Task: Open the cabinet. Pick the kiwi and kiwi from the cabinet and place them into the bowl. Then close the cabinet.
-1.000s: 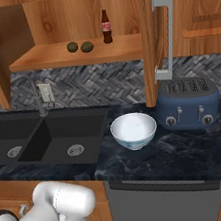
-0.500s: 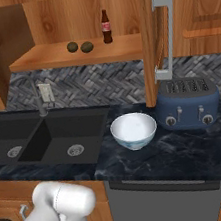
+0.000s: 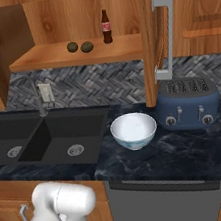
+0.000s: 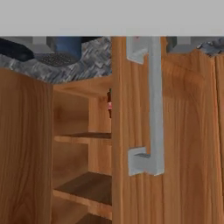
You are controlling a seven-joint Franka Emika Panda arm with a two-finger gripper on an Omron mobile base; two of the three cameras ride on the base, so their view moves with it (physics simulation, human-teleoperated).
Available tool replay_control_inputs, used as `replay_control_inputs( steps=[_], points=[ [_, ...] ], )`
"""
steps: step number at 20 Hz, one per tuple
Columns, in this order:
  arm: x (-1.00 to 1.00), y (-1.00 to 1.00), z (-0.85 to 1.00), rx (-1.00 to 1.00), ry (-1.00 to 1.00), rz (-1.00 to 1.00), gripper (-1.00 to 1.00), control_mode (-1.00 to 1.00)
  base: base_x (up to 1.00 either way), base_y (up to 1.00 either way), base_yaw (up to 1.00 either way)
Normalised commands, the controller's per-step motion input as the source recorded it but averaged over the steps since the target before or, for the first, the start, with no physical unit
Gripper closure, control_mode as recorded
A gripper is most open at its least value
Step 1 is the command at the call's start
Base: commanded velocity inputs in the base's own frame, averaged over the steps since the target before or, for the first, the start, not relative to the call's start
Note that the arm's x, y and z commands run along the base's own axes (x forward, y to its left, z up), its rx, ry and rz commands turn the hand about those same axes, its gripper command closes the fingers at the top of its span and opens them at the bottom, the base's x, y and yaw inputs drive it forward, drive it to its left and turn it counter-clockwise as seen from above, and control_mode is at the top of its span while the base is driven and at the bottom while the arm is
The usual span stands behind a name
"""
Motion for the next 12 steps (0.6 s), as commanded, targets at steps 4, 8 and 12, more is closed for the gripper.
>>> replay_control_inputs(
  steps=[4, 8, 12],
  points=[
    [-0.98, -0.84, -0.26, 0.09, 0.06, 0.0, -1.0, -1.0, 0.0, 0.0, 0.0],
    [-0.85, -1.0, -0.35, 0.13, 0.1, 0.0, -1.0, -1.0, 0.0, 0.0, 0.0],
    [-0.47, -1.0, -0.22, 0.17, 0.12, 0.0, -1.0, -1.0, 0.0, 0.0, 0.0]
  ],
)
